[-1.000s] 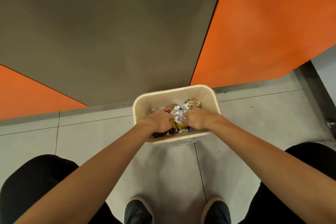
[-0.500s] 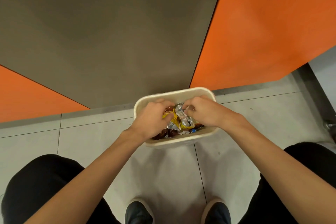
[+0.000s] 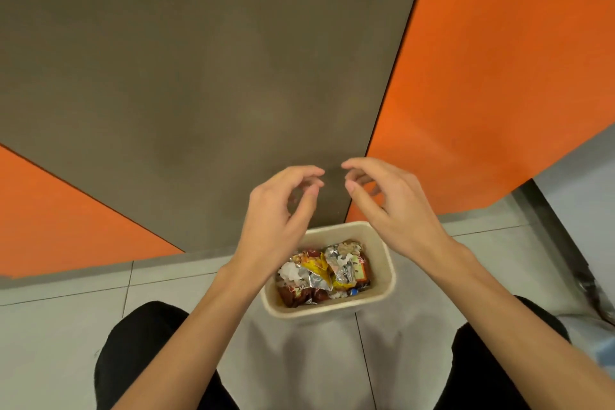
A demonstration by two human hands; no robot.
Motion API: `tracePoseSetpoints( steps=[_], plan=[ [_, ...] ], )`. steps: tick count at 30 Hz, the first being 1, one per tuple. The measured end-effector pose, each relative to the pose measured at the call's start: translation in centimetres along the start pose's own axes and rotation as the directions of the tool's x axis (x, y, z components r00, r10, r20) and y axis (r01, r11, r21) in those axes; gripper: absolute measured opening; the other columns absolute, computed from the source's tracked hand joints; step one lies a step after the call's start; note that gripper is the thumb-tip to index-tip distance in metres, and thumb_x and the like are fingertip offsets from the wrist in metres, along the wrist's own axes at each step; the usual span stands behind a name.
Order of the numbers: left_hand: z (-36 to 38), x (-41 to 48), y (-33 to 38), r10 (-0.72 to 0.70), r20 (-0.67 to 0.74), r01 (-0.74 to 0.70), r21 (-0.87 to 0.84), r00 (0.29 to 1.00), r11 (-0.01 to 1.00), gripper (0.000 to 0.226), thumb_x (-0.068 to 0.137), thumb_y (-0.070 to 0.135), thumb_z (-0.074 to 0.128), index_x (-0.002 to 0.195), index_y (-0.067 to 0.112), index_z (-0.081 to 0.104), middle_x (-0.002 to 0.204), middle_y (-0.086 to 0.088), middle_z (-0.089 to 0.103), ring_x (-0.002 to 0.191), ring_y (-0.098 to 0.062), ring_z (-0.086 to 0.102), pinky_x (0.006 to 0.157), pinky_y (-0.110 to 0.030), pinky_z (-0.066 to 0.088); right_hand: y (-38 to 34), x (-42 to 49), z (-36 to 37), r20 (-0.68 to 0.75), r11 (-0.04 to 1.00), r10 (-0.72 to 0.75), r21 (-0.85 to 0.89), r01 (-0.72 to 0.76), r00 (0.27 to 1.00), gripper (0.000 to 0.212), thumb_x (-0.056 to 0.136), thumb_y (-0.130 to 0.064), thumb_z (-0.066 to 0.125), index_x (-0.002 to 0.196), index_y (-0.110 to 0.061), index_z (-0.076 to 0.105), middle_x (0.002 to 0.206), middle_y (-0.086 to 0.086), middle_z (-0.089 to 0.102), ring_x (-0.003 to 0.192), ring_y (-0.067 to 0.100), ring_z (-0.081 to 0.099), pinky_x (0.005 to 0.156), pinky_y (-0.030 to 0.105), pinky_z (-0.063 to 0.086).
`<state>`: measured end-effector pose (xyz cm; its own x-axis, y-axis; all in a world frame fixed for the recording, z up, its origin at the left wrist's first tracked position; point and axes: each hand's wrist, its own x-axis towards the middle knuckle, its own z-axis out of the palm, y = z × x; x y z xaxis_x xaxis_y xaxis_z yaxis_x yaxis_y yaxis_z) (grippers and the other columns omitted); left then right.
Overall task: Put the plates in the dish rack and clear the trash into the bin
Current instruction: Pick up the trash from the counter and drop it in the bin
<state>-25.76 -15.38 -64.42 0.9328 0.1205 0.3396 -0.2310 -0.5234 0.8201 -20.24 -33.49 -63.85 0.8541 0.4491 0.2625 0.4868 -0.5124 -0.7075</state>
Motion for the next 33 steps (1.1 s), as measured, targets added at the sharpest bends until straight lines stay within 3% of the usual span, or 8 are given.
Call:
tracePoseSetpoints(
  steps=[8, 11, 14, 17, 20, 23, 27, 33],
  plan=[
    [-9.0, 3.9, 17.1, -0.138, -0.008, 0.139, 0.014, 0.99, 0.99, 0.034, 0.096, 0.007, 0.054, 0.127, 0.02, 0.057, 0.119, 0.011, 0.06, 0.112, -0.01, 0.057, 0.084, -0.02, 0.048, -15.4, 2.8, -11.1, 0.108, 1.0, 0.029, 0.007, -0.03, 0.994, 0.045, 0.102, -0.031, 0.043, 0.144, -0.018, 0.04, 0.139, -0.003, 0.044, 0.131, 0.009, 0.04, 0.107, 0.025, 0.034],
    [-13.2, 5.3, 24.5, -0.199, 0.067, 0.195, 0.061, 0.978, 0.979, 0.041, 0.097, 0.012, 0.054, 0.136, 0.025, 0.049, 0.124, 0.015, 0.056, 0.11, -0.007, 0.057, 0.082, -0.027, 0.052, -22.4, 3.6, -16.3, 0.155, 0.995, 0.087, 0.027, -0.092, 0.984, 0.048, 0.102, -0.036, 0.038, 0.147, -0.021, 0.037, 0.144, -0.005, 0.039, 0.134, 0.008, 0.035, 0.11, 0.027, 0.033],
    [-18.0, 6.5, 32.1, -0.318, 0.165, 0.319, 0.023, 0.934, 0.948, 0.061, 0.096, 0.014, 0.054, 0.149, 0.033, 0.03, 0.129, 0.018, 0.051, 0.092, -0.007, 0.063, 0.074, -0.027, 0.056, -29.1, 4.2, -21.1, 0.186, 0.989, 0.116, 0.07, -0.131, 0.976, 0.051, 0.101, -0.041, 0.035, 0.15, -0.026, 0.033, 0.153, -0.01, 0.028, 0.14, 0.002, 0.027, 0.11, 0.037, 0.039],
    [-22.5, 7.5, 38.8, -0.375, 0.193, 0.37, 0.06, 0.907, 0.927, 0.07, 0.097, 0.023, 0.054, 0.151, 0.044, 0.015, 0.133, 0.024, 0.048, 0.098, 0.001, 0.062, 0.082, -0.031, 0.056, -35.1, 5.0, -25.5, 0.18, 0.973, 0.152, 0.146, -0.179, 0.972, 0.055, 0.101, -0.048, 0.032, 0.153, -0.032, 0.026, 0.159, -0.015, 0.013, 0.145, 0.002, 0.019, 0.106, 0.045, 0.045],
    [-26.2, 8.4, 43.6, -0.374, 0.159, 0.357, 0.126, 0.914, 0.925, 0.068, 0.098, 0.034, 0.049, 0.152, 0.046, 0.008, 0.137, 0.024, 0.046, 0.105, 0.01, 0.056, 0.091, -0.028, 0.052, -40.1, 6.1, -28.7, 0.216, 0.965, 0.185, 0.143, -0.218, 0.959, 0.057, 0.1, -0.054, 0.028, 0.154, -0.035, 0.019, 0.162, -0.015, 0.006, 0.147, 0.001, 0.009, 0.119, 0.038, 0.026],
    [-28.8, 9.4, 46.0, -0.354, 0.092, 0.336, 0.169, 0.931, 0.927, 0.067, 0.099, 0.042, 0.047, 0.153, 0.043, 0.007, 0.144, 0.018, 0.045, 0.113, 0.004, 0.055, 0.098, -0.029, 0.047, -43.2, 7.1, -30.5, 0.269, 0.969, 0.17, 0.127, -0.21, 0.948, 0.058, 0.101, -0.053, 0.029, 0.154, -0.036, 0.015, 0.162, -0.017, -0.002, 0.148, 0.0, 0.001, 0.121, 0.031, 0.015],
    [-30.9, 10.4, 47.8, -0.377, 0.031, 0.367, 0.17, 0.926, 0.915, 0.065, 0.099, 0.043, 0.046, 0.152, 0.043, 0.01, 0.145, 0.018, 0.043, 0.122, -0.001, 0.051, 0.1, -0.035, 0.047, -45.1, 8.6, -31.8, 0.344, 0.983, 0.13, 0.081, -0.167, 0.93, 0.059, 0.099, -0.058, 0.028, 0.154, -0.041, 0.015, 0.161, -0.022, -0.005, 0.148, 0.002, 0.002, 0.117, 0.029, 0.016],
    [-32.8, 11.1, 49.6, -0.283, -0.071, 0.291, 0.22, 0.957, 0.931, 0.048, 0.098, 0.028, 0.053, 0.144, 0.032, 0.038, 0.145, 0.015, 0.037, 0.127, -0.001, 0.042, 0.096, -0.019, 0.043, -47.3, 10.9, -33.9, 0.39, 0.991, 0.059, 0.092, -0.102, 0.919, 0.061, 0.095, -0.059, 0.028, 0.152, -0.04, 0.021, 0.16, -0.02, 0.006, 0.147, 0.002, 0.009, 0.117, 0.029, 0.016]
  ],
)
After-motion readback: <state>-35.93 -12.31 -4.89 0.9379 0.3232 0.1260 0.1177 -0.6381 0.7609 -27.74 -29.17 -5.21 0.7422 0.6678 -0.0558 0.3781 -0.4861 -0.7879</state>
